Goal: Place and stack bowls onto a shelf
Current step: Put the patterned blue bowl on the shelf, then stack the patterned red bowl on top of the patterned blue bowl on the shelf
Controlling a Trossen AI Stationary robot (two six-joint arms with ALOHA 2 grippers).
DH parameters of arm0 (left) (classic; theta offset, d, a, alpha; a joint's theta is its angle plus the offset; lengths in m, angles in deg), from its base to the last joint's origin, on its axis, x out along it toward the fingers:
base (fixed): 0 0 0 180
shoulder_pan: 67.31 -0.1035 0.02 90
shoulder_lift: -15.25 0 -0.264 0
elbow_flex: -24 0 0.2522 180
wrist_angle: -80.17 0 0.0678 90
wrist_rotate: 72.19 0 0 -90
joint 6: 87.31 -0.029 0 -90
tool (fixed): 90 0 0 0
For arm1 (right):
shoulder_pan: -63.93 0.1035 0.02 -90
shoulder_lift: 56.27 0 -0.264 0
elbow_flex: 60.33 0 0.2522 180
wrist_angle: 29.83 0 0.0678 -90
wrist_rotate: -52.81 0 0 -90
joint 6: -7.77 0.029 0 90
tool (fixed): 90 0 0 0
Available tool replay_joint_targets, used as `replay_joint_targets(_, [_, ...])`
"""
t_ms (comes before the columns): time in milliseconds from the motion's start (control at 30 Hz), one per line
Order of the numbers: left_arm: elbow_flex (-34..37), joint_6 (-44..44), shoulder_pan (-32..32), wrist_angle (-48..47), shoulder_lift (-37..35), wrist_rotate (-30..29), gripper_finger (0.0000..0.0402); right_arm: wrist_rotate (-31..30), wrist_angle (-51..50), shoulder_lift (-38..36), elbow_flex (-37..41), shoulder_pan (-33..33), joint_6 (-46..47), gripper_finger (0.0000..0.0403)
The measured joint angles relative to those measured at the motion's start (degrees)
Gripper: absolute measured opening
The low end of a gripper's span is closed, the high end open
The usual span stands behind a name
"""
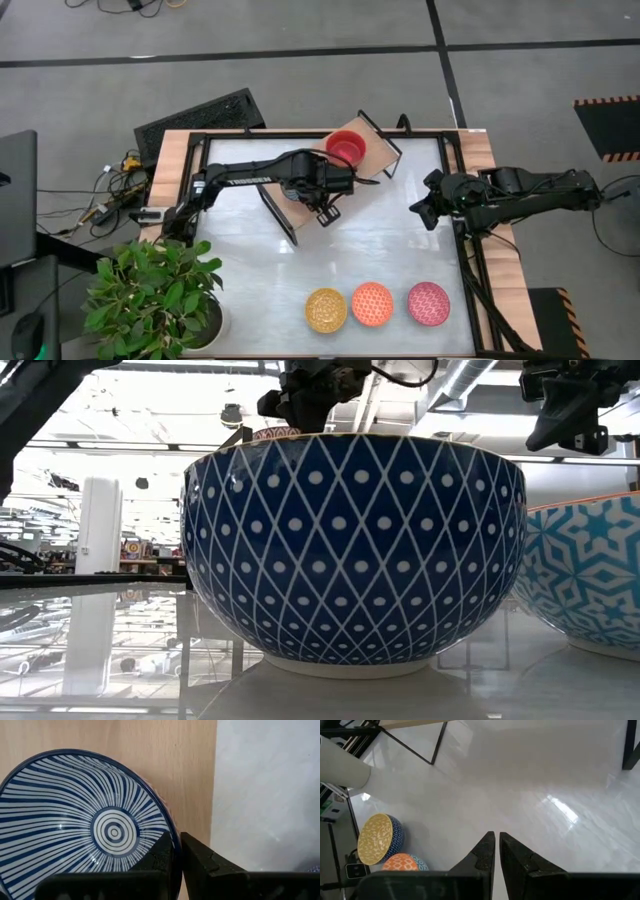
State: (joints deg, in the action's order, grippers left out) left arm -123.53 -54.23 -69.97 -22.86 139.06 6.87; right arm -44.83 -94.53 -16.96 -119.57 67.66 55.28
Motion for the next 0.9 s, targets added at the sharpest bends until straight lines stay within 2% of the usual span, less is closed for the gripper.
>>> replay_joint_targets(267, [0.00, -0.06, 0.00, -0.02, 0.00, -2.51, 0.0023, 0.01, 0.00, 0.00, 0.00, 0.00, -0.02, 0.0053])
replay_joint_targets(667, [0.00, -4.21, 0.02, 0.35, 0.00, -1.26, 0.0140, 0.02, -0.02, 0.00, 0.00, 0.00, -0.17, 0.0053])
replay_joint_targets(900, [0.00, -8.09, 0.47, 0.25, -0.02, 1.37, 0.0164, 0.02, -0.02, 0.00, 0.00, 0.00, -0.17, 0.0053])
